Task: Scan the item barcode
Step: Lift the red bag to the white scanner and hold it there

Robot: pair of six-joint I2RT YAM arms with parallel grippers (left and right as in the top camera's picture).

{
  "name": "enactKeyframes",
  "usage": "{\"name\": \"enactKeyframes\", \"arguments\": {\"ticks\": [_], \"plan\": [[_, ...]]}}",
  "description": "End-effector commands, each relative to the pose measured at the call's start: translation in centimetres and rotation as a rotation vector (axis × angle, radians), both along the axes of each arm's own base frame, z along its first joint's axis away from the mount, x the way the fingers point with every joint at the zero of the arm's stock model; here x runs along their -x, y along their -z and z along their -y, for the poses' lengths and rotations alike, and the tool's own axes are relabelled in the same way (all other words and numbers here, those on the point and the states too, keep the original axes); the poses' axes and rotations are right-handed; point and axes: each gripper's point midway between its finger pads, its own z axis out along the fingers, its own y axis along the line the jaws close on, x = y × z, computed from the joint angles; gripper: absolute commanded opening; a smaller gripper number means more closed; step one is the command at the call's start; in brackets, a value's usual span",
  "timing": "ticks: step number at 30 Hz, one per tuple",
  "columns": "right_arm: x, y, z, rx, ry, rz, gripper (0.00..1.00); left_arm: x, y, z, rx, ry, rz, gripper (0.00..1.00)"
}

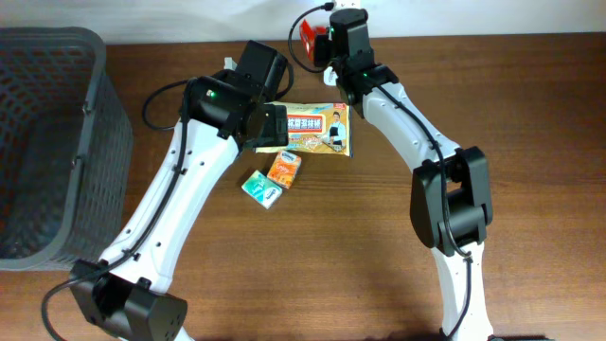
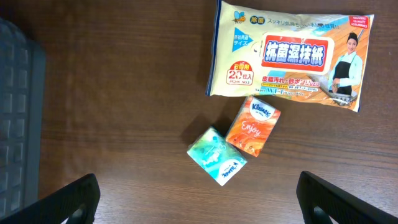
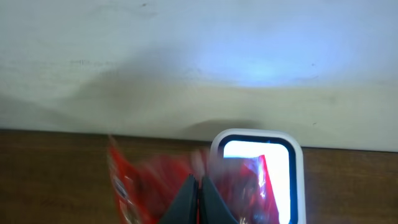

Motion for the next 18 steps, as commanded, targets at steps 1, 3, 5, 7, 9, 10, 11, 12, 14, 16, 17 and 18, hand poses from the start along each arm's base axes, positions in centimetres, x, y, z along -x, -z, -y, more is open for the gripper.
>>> {"name": "enactKeyframes", "arguments": {"ticks": [1, 3, 5, 7, 9, 10, 11, 12, 14, 16, 17, 18], "plan": [[-0.5, -2.4, 1.9, 0.056, 0.011, 0.043, 0.04, -0.1, 0.2, -0.2, -0.003, -0.004, -0.005, 1.0], [-0.2, -3.4, 3.0, 0.067, 0.043, 0.04, 0.04, -0.1, 0.2, -0.2, -0.003, -0.004, -0.005, 0.99], [0.5, -5.6, 4.4, 0.078, 0.081, 0.047, 0.04, -0.1, 0.2, -0.2, -0.003, -0.004, -0.004, 0.99], [1.2, -7.7, 5.7, 0.083, 0.111, 0.06, 0.04, -0.1, 0.2, -0.2, -0.003, -0.004, -0.004, 1.0], [2.5, -10.3, 7.1, 0.085, 0.124, 0.059, 0.04, -0.1, 0.2, -0.2, -0.003, -0.004, -0.004, 0.99], [3.3, -11.3, 7.7, 0.086, 0.126, 0.051, 0.04, -0.1, 0.2, -0.2, -0.003, -0.004, -0.004, 0.99], [3.9, -11.8, 8.2, 0.089, 0.129, 0.036, 0.04, -0.1, 0.2, -0.2, -0.003, -0.004, -0.004, 1.0], [4.6, -12.0, 8.5, 0.096, 0.13, 0.015, 0.04, -0.1, 0.2, -0.2, -0.003, -0.004, -0.004, 0.99], [6.1, -10.5, 8.3, 0.089, 0.097, -0.08, 0.31, -0.1, 0.2, -0.2, -0.002, -0.004, -0.004, 0.99], [6.6, -8.2, 7.5, 0.085, 0.047, -0.155, 0.6, -0.1, 0.2, -0.2, -0.001, -0.004, -0.004, 1.0], [6.7, -6.8, 6.9, 0.078, 0.016, -0.194, 0.66, -0.1, 0.2, -0.2, -0.001, -0.004, -0.004, 0.99], [6.8, -5.4, 6.3, 0.065, -0.009, -0.228, 0.66, -0.1, 0.2, -0.2, -0.002, -0.004, -0.004, 1.0]]}}
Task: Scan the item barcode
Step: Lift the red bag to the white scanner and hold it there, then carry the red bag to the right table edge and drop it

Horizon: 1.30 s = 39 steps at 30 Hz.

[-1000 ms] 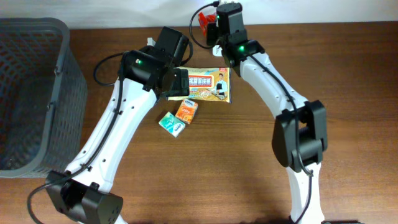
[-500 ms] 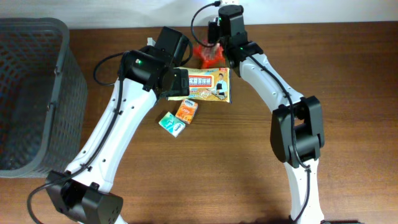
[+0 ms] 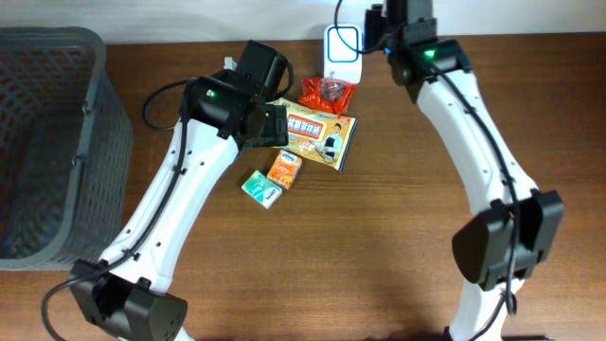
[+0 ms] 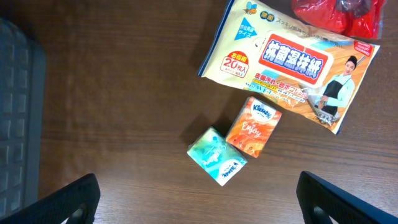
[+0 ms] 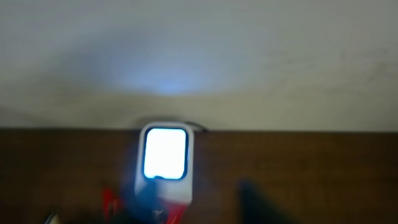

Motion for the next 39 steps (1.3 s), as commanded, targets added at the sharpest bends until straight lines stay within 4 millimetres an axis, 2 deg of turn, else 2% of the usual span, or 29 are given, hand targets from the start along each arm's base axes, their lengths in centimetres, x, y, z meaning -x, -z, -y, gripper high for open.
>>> {"name": "enactKeyframes", "arguments": {"ticks": [1, 7, 12, 16, 19, 23, 27, 30, 33, 35, 36, 37, 39], "plan": [[0.0, 6.9, -2.7, -0.078, -0.087, -0.168, 0.67, -0.1, 0.2, -0.2, -0.001, -0.004, -0.005, 0.99], [-1.4, 15.2, -3.8, -0.194, 0.002, -0.294, 0.7, 0.1, 0.3, -0.2, -0.006, -0.003, -0.015, 0.99], [-1.9, 19.9, -5.2, -0.185, -0.004, -0.334, 0.71, 0.0, 0.3, -0.2, -0.004, -0.004, -0.009, 0.99], [-1.4, 23.5, -5.7, -0.239, 0.065, -0.402, 0.71, -0.1, 0.2, -0.2, -0.002, -0.004, -0.004, 0.99], [-0.9, 24.9, -5.8, -0.266, 0.103, -0.44, 0.71, -0.3, 0.2, -0.1, 0.001, -0.004, 0.003, 0.99], [-0.1, 25.4, -6.3, -0.268, 0.111, -0.473, 0.7, -0.3, 0.1, -0.1, 0.003, -0.004, 0.005, 0.99], [0.9, 26.0, -6.7, -0.274, 0.136, -0.514, 0.65, -0.5, 0.1, 0.0, 0.006, -0.004, 0.011, 1.0], [1.3, 26.2, -6.9, -0.275, 0.143, -0.53, 0.49, -0.4, 0.1, 0.0, 0.004, -0.004, 0.009, 0.99], [1.7, 26.4, -6.7, -0.269, 0.149, -0.547, 0.47, -0.4, 0.1, 0.0, 0.004, -0.004, 0.009, 0.99], [2.1, 26.6, -6.6, -0.262, 0.153, -0.564, 0.29, -0.4, 0.1, 0.0, 0.004, -0.003, 0.009, 0.99], [2.3, 26.7, -6.5, -0.259, 0.155, -0.573, 0.16, -0.4, 0.1, 0.0, 0.005, -0.004, 0.008, 0.99], [2.4, 26.8, -6.5, -0.256, 0.156, -0.58, 0.07, -0.4, 0.1, 0.0, 0.004, -0.003, 0.009, 1.0], [2.6, 26.8, -6.4, -0.252, 0.158, -0.588, 0.04, -0.4, 0.1, 0.0, 0.004, -0.004, 0.009, 0.99]]}}
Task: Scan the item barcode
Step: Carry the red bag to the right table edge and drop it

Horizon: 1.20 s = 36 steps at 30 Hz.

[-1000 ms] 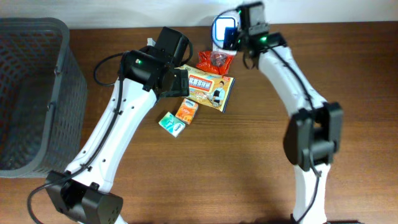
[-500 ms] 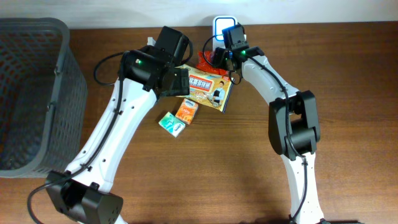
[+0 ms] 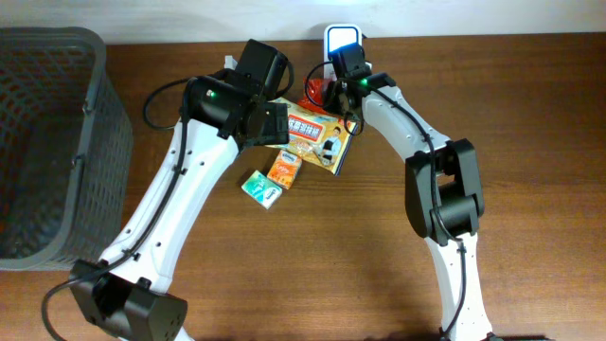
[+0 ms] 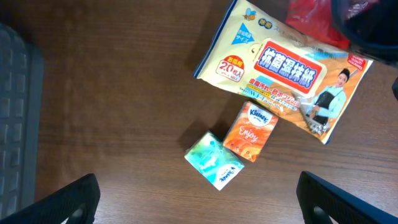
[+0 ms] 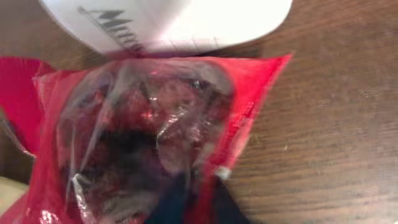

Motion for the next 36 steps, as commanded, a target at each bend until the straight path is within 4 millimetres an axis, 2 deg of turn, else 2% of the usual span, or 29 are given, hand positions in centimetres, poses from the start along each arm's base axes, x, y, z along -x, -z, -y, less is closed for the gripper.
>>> {"name": "enactKeyframes", "arguments": {"ticks": [1, 6, 11, 14, 16, 17, 19, 22, 25, 28, 30, 31, 33, 36], "plan": [[0.9, 0.8, 0.1, 0.015, -0.002, -0.042, 0.04, -0.1, 0.3, -0.2, -0.003, -0.004, -0.007, 0.99], [1.2, -2.8, 0.7, 0.022, -0.025, -0.013, 0.04, -0.1, 0.3, -0.2, -0.003, -0.004, -0.007, 0.99], [1.3, -9.3, 1.0, 0.017, -0.058, 0.083, 0.04, -0.1, 0.2, -0.2, -0.003, -0.004, -0.006, 0.99], [1.7, -14.8, 2.4, -0.003, -0.037, 0.166, 0.04, -0.1, 0.2, -0.2, -0.003, -0.004, -0.006, 0.99], [2.2, -18.2, 4.8, 0.016, 0.012, 0.213, 0.04, -0.1, 0.2, -0.2, -0.003, -0.004, -0.006, 0.99], [2.9, -20.3, 7.2, 0.047, 0.062, 0.232, 0.04, -0.1, 0.2, -0.2, -0.003, -0.004, -0.006, 0.99], [4.4, -23.0, 11.5, 0.093, 0.148, 0.243, 0.04, -0.1, 0.2, -0.2, -0.003, -0.004, -0.005, 0.99], [6.5, -25.2, 18.4, 0.151, 0.282, 0.234, 0.04, -0.2, 0.2, -0.2, -0.001, -0.005, -0.002, 0.99], [7.9, -25.1, 25.4, 0.211, 0.388, 0.193, 0.04, -0.2, 0.2, -0.2, -0.001, -0.004, -0.003, 0.99], [10.3, -23.0, 33.0, 0.255, 0.545, 0.092, 0.04, -0.2, 0.2, -0.2, -0.002, -0.004, -0.004, 0.99], [11.9, -21.1, 36.9, 0.263, 0.626, 0.02, 0.04, -0.1, 0.2, -0.2, -0.001, -0.004, -0.004, 0.99], [13.0, -19.4, 39.6, 0.262, 0.68, -0.038, 0.04, -0.1, 0.2, -0.1, -0.001, -0.004, -0.004, 0.99], [15.1, -15.5, 43.6, 0.254, 0.762, -0.144, 0.04, -0.1, 0.2, -0.1, -0.001, -0.004, -0.004, 0.99], [17.1, -10.5, 46.9, 0.237, 0.827, -0.257, 0.04, -0.2, 0.2, -0.1, -0.001, -0.004, -0.003, 0.99]]}}
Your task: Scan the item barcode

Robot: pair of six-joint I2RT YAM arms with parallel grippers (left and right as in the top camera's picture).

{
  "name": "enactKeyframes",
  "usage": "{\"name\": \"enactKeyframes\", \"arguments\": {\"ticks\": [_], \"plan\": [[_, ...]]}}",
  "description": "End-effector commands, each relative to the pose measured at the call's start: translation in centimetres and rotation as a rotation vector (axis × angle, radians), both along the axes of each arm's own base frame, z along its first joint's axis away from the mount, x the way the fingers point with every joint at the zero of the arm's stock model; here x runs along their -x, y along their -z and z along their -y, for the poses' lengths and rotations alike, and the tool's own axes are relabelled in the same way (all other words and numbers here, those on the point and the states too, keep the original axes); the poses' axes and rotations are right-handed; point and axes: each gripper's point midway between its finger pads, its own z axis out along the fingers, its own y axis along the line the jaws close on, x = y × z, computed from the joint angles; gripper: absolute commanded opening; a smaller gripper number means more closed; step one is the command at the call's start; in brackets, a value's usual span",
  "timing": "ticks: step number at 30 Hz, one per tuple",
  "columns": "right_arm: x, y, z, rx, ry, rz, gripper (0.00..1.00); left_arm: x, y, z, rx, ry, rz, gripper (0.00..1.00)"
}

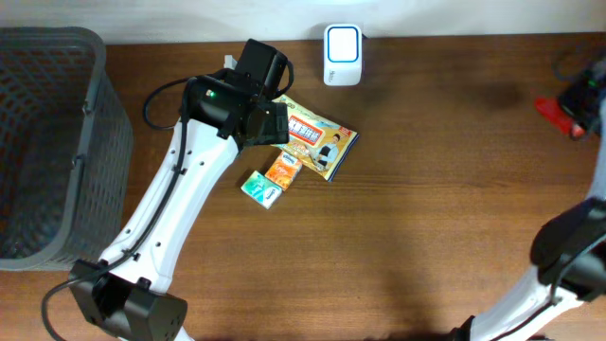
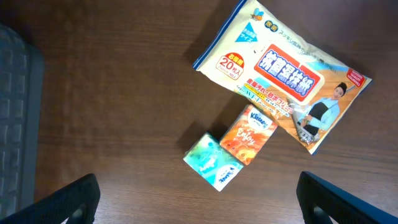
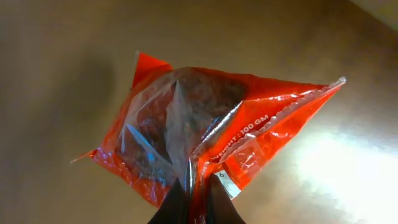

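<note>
A red see-through snack bag (image 3: 205, 137) hangs in my right gripper (image 3: 193, 190), which is shut on its lower edge. In the overhead view the bag (image 1: 555, 111) sits at the far right edge, with the right gripper (image 1: 578, 99) above the table there. The white barcode scanner (image 1: 342, 43) stands at the table's back edge. My left gripper (image 2: 199, 202) is open above the tissue packs, its fingers (image 2: 65, 199) spread wide with nothing between them.
A yellow wet-wipes pack (image 1: 312, 135), an orange tissue pack (image 1: 283, 169) and a teal tissue pack (image 1: 261, 188) lie in the middle of the table. A dark mesh basket (image 1: 47, 142) stands at the left.
My right gripper has moved from beside the scanner to the far right edge of the table, carrying the red bag. The wipes pack has turned a little. The left arm is unchanged.
My right gripper held the red bag by the scanner. Then the bag lay on the wipes pack with the gripper raised above the scanner. Then the gripper was shut on the bag below the scanner, and now holds it far to the right.
</note>
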Motion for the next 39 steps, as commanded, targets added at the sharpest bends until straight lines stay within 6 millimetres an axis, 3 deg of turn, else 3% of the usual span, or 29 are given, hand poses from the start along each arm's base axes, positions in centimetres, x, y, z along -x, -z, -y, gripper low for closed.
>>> {"name": "enactKeyframes", "arguments": {"ticks": [1, 2, 4, 5, 8, 11, 13, 15, 17, 19, 21, 22, 25, 31, 35, 37, 39], "plan": [[2.4, 6.5, 3.3, -0.051, 0.079, -0.126, 0.04, -0.1, 0.3, -0.2, -0.002, -0.004, -0.007, 0.99], [3.4, 8.4, 4.5, -0.074, 0.11, -0.16, 0.04, 0.0, 0.3, -0.2, -0.004, -0.004, -0.009, 0.99], [4.1, 9.2, 5.3, -0.085, 0.133, -0.174, 0.06, 0.0, 0.3, -0.2, -0.005, -0.004, -0.011, 1.0], [4.5, 9.3, 5.8, -0.087, 0.145, -0.175, 0.14, 0.0, 0.3, -0.2, -0.005, -0.004, -0.01, 0.99], [5.1, 8.0, 6.4, -0.091, 0.164, -0.148, 0.87, -0.1, 0.2, -0.1, -0.002, -0.004, -0.005, 0.99], [5.2, 5.0, 5.9, -0.093, 0.157, -0.111, 0.9, -0.2, 0.2, -0.1, -0.001, -0.004, -0.003, 0.99], [4.7, 2.4, 4.5, -0.132, 0.128, -0.055, 0.91, -0.2, 0.2, -0.1, 0.0, -0.004, -0.001, 0.99], [3.5, 0.0, 1.8, -0.22, 0.066, 0.033, 0.94, -0.3, 0.2, 0.0, 0.004, -0.003, 0.002, 0.99], [1.3, -3.1, -3.2, -0.368, -0.128, 0.164, 0.95, -0.5, 0.2, 0.3, 0.022, 0.003, 0.006, 0.99], [-1.2, -6.2, -10.0, -0.513, -0.446, 0.303, 0.95, -0.8, 0.4, 0.8, 0.04, 0.011, 0.005, 0.99], [-2.6, -7.4, -15.7, -0.579, -0.677, 0.343, 0.95, -1.1, 1.0, 0.9, 0.036, 0.01, -0.004, 0.99], [-3.0, -7.2, -17.7, -0.579, -0.742, 0.324, 0.95, -1.1, 1.4, 1.0, 0.032, 0.01, -0.011, 0.99], [-4.2, -5.4, -23.8, -0.538, -0.932, 0.226, 0.95, -1.4, 2.3, 1.0, 0.021, 0.008, -0.031, 0.99], [-7.4, 0.9, -35.0, -0.415, -1.167, 0.055, 0.98, -2.1, 3.4, 0.4, 0.014, -0.037, -0.042, 0.99], [-8.3, 4.3, -40.0, -0.436, -1.248, 0.028, 0.98, -2.8, 4.2, -1.4, 0.007, -0.081, -0.06, 0.99], [-8.4, 6.9, -43.8, -0.394, -1.425, 0.011, 0.98, -3.3, 4.5, -3.2, 0.012, -0.124, -0.069, 0.99], [-8.4, 8.2, -45.6, -0.349, -1.501, -0.008, 0.99, -3.5, 4.5, -3.9, 0.02, -0.142, -0.07, 0.99]]}}
